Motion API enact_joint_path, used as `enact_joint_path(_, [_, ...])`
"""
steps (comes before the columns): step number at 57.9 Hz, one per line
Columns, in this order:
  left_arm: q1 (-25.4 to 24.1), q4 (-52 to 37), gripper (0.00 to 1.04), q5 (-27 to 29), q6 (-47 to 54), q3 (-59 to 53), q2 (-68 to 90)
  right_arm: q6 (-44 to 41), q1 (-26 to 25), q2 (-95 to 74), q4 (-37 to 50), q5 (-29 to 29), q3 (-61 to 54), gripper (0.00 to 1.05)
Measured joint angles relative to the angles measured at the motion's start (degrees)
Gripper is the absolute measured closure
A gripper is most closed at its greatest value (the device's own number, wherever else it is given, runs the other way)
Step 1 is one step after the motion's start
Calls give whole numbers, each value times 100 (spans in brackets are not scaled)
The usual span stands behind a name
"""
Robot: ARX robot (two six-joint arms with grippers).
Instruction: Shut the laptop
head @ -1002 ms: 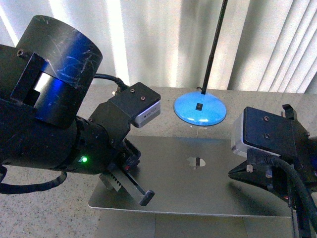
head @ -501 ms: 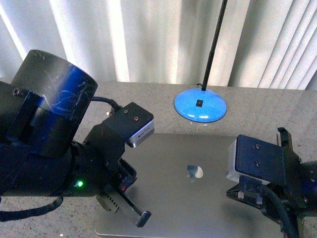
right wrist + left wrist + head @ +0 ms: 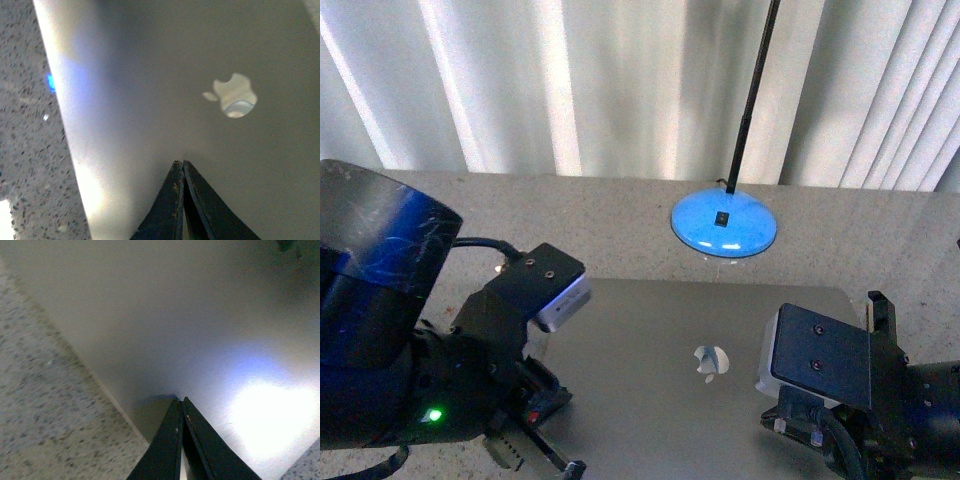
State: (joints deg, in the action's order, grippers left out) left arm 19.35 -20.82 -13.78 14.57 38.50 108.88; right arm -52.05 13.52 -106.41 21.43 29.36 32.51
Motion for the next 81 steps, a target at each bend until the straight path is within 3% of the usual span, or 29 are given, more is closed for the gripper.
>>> enact_joint_path(9, [-411,-487,101,4,-734,-116,-323,708,7,402,728,-297,7,102])
enact_joint_path(14, [-839,-1410,101,350,-1733,-297,-835,1906,-55,824,1357,-1189,192,101])
enact_joint_path(17, [-1064,-1628,97,522,-2352,-363,-1137,2597,-109,1027,1408,-1683,341,94])
enact_joint_path(25, [-1390,-1718,73,699,-3471,-374,-1580,3571,-219,1141,1421,-1873,409,69])
enact_joint_path(32, [-1329,-1709,51,619,-3751,-448,-1495,3773,-170,1093,1423,-1838,407,48])
enact_joint_path(33, [-1320,-1709,48,614,-3779,-455,-1484,3840,-162,1078,1469,-1915,393,47])
enact_joint_path(35, [-1309,-1757,43,688,-3729,-474,-1464,4079,-92,940,2286,-2592,192,52])
enact_joint_path(40, [-1248,-3488,56,1626,-3016,-933,-1244,4625,-96,828,4028,-3794,-437,66])
enact_joint_path(44, [-1338,-4881,74,1958,-2124,-1582,-1346,4927,-273,1239,4575,-3985,-953,81])
enact_joint_path(49, [-1423,-4686,95,1899,-1720,-1993,-2216,5058,-442,2057,4586,-3836,-1412,102])
enact_joint_path(51, [-1436,-4662,100,1856,-1672,-2090,-2398,5086,-483,2245,4568,-3770,-1554,102])
enact_joint_path(59, [-1561,-4391,101,1753,-1558,-2691,-3163,5106,-691,2951,4306,-3582,-2133,102])
enact_joint_path(63, [-1821,-4210,101,1416,-1534,-2920,-3593,5112,-780,3381,4122,-3491,-2356,102])
enact_joint_path(81, [-1921,-3403,101,1392,-1502,-3429,-4905,5132,-1298,4771,3252,-2968,-2870,102])
